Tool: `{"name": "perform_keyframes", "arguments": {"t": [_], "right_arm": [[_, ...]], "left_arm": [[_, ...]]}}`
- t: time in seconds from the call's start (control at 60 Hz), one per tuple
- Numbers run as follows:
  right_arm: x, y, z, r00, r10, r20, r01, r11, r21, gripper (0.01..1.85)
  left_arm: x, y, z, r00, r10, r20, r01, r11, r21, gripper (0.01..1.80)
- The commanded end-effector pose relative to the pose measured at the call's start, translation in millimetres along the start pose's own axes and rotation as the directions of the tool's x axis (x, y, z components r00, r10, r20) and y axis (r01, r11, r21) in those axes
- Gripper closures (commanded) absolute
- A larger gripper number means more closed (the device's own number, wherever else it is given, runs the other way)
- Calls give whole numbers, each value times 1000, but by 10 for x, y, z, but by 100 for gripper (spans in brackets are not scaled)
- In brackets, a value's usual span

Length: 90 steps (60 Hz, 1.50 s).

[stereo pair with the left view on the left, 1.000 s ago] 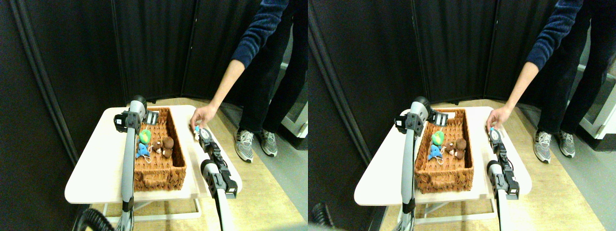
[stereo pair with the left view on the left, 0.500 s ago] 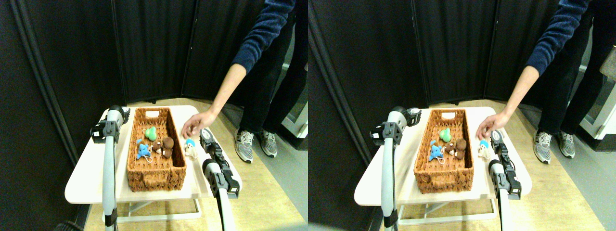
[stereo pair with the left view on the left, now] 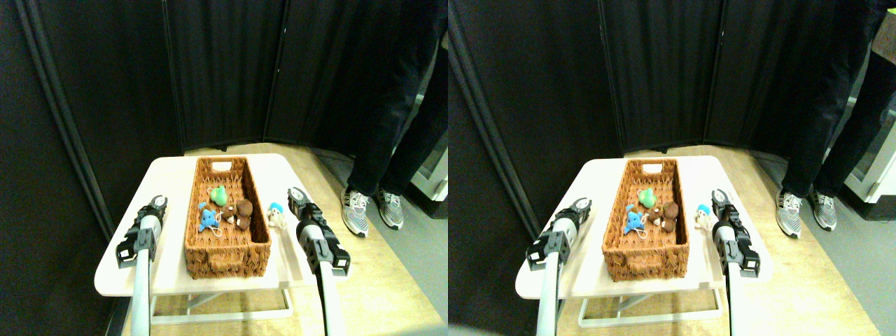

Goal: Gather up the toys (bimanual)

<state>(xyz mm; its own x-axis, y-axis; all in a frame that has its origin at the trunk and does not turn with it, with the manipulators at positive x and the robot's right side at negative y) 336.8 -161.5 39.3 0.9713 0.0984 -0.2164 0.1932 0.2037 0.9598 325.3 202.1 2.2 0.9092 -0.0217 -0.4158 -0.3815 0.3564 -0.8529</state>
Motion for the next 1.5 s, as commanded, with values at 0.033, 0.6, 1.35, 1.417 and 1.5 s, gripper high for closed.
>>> {"name": "perform_keyframes", "arguments": {"t": [0.033,0.6,1.35,1.417,1.5], "right_arm": [[19,77,-7,998,40,-44,-40,999,1,182],[161,-291,-242,987,-50,-153,60,996,61,135],[400,-573,-251,984,-163,-70,168,983,71,166],[407,-584,-253,985,-161,-58,165,984,68,174],[411,-598,-259,988,-156,-12,156,985,74,185]], "left_arm": [[46,30,-75,1000,-20,8,19,999,40,180],[67,271,-307,997,-11,72,10,1000,9,180],[14,235,-265,998,-42,56,43,999,-16,180],[16,235,-257,998,-46,50,46,999,-14,180],[5,221,-247,998,-43,50,44,999,-21,180]]}}
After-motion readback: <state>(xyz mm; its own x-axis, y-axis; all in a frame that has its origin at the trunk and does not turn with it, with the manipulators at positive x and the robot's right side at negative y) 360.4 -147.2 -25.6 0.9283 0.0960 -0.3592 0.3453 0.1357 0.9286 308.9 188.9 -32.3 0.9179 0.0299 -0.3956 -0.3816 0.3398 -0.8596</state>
